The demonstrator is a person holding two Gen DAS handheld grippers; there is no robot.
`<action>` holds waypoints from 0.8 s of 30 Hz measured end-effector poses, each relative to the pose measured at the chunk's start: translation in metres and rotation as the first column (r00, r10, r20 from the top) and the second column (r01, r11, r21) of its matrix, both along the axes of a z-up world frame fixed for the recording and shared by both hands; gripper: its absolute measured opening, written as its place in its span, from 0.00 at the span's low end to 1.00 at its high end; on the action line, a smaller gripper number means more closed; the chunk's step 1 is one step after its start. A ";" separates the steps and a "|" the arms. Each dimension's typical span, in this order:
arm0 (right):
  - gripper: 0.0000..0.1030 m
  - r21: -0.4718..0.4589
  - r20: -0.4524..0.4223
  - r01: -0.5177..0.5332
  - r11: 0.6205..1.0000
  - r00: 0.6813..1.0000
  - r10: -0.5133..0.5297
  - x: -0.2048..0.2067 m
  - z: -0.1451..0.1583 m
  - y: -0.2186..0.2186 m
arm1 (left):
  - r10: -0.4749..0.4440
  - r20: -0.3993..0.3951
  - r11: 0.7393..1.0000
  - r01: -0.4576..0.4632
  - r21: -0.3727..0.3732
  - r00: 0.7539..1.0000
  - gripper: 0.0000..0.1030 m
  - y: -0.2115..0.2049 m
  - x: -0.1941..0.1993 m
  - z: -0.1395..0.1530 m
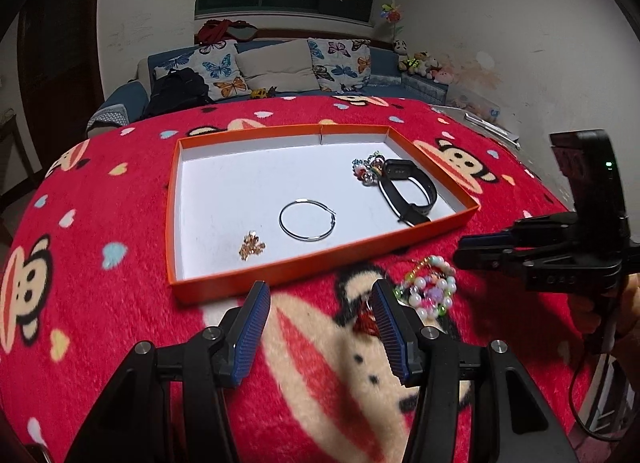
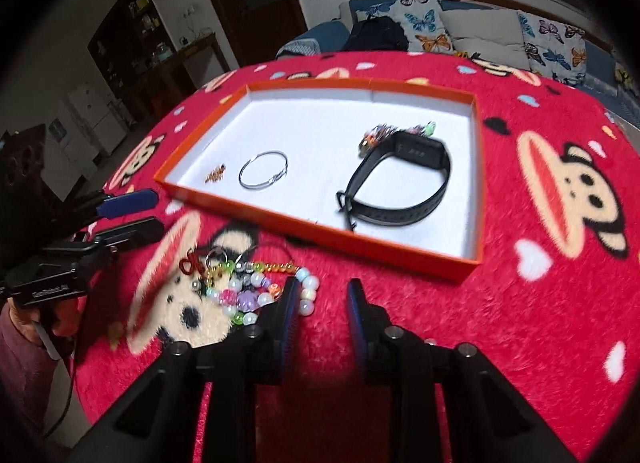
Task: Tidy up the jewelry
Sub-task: 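Grasp the red beaded charm with the left tool while the right tool grasps the pearl-and-bead bracelet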
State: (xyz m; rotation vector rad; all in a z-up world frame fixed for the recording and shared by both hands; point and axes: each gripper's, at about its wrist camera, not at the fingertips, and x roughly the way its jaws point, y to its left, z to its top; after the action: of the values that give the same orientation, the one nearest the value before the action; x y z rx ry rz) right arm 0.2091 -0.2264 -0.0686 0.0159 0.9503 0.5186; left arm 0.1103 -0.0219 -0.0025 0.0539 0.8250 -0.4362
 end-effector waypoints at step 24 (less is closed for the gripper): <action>0.11 -0.050 0.088 -0.016 0.999 0.996 0.021 -0.013 0.004 0.009 | -0.143 -0.057 0.988 0.146 0.058 0.988 0.40 -0.034 0.003 -0.029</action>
State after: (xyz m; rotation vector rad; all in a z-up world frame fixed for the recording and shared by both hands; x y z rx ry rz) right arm 0.1956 -0.2176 -0.0648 -0.0603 0.8765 0.5086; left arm 0.1129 -0.0554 -0.0315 0.1611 0.8899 -0.5503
